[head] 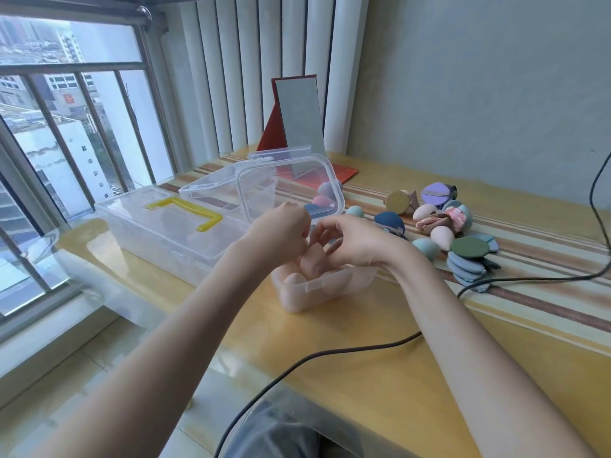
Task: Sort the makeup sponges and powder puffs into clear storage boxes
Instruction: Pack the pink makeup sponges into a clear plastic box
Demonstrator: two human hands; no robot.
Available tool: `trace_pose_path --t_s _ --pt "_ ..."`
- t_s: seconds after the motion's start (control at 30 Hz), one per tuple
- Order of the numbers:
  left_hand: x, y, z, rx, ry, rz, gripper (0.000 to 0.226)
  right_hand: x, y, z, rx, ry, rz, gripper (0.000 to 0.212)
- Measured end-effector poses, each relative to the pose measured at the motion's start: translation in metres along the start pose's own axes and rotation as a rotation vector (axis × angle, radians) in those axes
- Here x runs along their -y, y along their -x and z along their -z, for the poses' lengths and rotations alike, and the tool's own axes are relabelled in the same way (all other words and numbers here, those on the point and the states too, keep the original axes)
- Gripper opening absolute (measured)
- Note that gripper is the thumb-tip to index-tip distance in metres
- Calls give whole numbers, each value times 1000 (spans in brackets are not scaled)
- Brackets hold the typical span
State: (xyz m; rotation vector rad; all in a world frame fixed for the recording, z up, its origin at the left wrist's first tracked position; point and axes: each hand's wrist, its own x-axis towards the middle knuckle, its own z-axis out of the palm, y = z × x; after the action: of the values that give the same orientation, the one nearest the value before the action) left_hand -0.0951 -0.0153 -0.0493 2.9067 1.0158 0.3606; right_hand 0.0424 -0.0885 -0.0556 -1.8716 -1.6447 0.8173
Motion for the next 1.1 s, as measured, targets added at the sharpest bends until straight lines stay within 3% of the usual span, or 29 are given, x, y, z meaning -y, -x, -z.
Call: trace_pose_path --t_s 0.3,0.43,0.57,0.7,0.8,0.87,0.93,1.03,1.1 --pt "13 11 -3 -54 281 -22 22 12 -6 -16 -60 225 55 33" --pt "14 14 -5 -38 266 9 21 16 -11 -19 -49 388 33 23" --pt "10 14 -7 -35 203 21 22 16 -9 -21 -33 305 47 25" --pt "8 11 -4 44 167 -17 28 11 4 -3 -29 66 0 31" --pt "6 13 -5 76 173 4 28 9 11 13 -72 227 -55 20" --pt "6 14 -5 97 154 9 26 13 12 15 -22 479 -121 9" --pt "6 13 -4 117 156 3 23 16 10 10 103 647 -260 36" --pt "8 13 -1 130 164 -12 19 24 10 5 248 625 -349 51" --pt "8 13 -2 119 163 -20 18 26 11 6 242 452 -299 32"
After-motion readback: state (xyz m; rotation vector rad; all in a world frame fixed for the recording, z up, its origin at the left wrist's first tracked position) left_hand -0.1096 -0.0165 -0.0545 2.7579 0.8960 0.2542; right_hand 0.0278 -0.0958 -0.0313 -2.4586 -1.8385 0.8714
